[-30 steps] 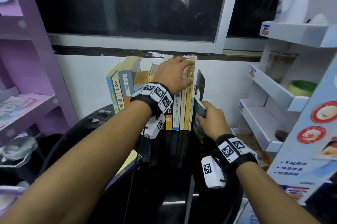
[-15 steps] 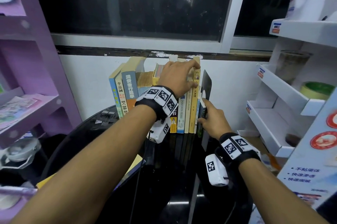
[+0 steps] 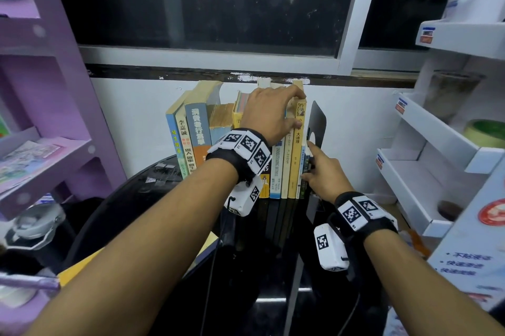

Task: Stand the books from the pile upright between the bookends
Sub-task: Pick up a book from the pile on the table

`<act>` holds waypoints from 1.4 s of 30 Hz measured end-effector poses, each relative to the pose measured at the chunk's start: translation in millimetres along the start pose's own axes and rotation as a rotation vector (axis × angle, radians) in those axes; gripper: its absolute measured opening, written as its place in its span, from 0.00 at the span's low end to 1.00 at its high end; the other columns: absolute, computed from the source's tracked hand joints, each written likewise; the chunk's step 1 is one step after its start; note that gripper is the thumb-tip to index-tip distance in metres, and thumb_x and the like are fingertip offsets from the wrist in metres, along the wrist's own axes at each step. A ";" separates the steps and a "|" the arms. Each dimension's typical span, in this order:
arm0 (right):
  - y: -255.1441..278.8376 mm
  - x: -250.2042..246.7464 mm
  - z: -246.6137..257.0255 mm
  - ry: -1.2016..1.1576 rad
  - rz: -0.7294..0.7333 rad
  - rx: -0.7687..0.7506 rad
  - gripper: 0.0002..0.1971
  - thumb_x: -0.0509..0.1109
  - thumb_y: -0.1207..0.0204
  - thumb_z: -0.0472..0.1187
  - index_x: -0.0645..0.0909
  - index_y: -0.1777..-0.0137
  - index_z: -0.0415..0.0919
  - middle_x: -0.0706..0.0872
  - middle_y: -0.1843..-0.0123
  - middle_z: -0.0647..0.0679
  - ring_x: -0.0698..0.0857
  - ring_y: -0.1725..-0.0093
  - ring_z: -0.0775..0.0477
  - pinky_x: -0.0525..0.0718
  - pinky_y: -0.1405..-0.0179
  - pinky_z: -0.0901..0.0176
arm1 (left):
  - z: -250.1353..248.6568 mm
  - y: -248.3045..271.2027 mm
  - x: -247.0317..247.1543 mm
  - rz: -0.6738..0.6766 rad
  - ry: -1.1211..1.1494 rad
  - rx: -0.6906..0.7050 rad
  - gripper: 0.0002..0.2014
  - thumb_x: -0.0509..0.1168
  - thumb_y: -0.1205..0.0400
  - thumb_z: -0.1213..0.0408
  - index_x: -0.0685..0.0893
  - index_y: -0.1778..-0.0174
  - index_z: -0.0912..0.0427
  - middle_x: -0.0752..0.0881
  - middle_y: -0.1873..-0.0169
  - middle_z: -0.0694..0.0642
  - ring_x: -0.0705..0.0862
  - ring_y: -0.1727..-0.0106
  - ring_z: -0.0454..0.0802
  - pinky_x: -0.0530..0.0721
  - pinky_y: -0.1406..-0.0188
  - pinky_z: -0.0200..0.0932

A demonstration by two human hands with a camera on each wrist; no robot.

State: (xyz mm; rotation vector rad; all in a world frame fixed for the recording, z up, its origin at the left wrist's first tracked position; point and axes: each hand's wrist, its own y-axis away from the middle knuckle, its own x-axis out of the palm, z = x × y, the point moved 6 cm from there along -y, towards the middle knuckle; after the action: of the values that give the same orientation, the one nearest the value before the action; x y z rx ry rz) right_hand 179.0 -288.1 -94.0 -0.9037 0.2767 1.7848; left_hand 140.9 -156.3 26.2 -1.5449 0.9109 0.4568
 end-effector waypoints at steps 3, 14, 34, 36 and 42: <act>-3.3 0.4 -2.9 0.017 0.010 0.002 0.36 0.68 0.23 0.27 0.62 0.19 0.52 0.85 0.35 0.42 0.86 0.39 0.43 0.83 0.40 0.55 | -0.2 -0.2 1.0 0.001 -0.007 -0.004 0.22 0.72 0.26 0.49 0.77 0.37 0.43 0.85 0.40 0.44 0.80 0.40 0.48 0.66 0.32 0.47; -3.6 1.9 -5.4 -0.011 0.034 0.007 0.38 0.69 0.22 0.28 0.59 0.18 0.55 0.86 0.35 0.46 0.87 0.41 0.47 0.84 0.40 0.55 | -0.4 1.5 -0.5 -0.019 -0.016 0.007 0.21 0.72 0.25 0.48 0.77 0.37 0.43 0.85 0.41 0.44 0.80 0.42 0.49 0.66 0.34 0.46; 12.9 -12.4 -2.0 0.187 -0.164 0.113 0.22 0.76 0.27 0.44 0.79 0.33 0.48 0.91 0.52 0.50 0.88 0.53 0.47 0.85 0.47 0.55 | 4.3 17.4 -5.0 0.086 0.095 0.086 0.25 0.68 0.22 0.54 0.74 0.28 0.46 0.77 0.29 0.47 0.70 0.27 0.49 0.60 0.26 0.48; 18.2 -17.4 3.1 0.242 -0.207 0.126 0.19 0.75 0.25 0.48 0.79 0.35 0.50 0.91 0.53 0.52 0.88 0.52 0.47 0.85 0.49 0.55 | 7.3 23.0 -9.0 0.107 0.143 0.072 0.24 0.68 0.21 0.56 0.74 0.28 0.46 0.74 0.26 0.47 0.68 0.25 0.49 0.62 0.25 0.49; 33.5 -23.6 28.1 0.264 -0.246 0.122 0.11 0.71 0.24 0.50 0.79 0.44 0.51 0.91 0.53 0.52 0.88 0.54 0.45 0.87 0.50 0.51 | 18.2 46.0 -31.9 0.096 0.194 0.036 0.21 0.69 0.21 0.61 0.77 0.31 0.50 0.72 0.26 0.49 0.69 0.25 0.47 0.67 0.26 0.47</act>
State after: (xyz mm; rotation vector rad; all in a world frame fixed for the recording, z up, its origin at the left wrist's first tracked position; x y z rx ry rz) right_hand 140.4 -302.2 -66.1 -1.0393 0.4198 1.4091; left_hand 90.1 -128.2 16.3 -1.5352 1.1410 0.3610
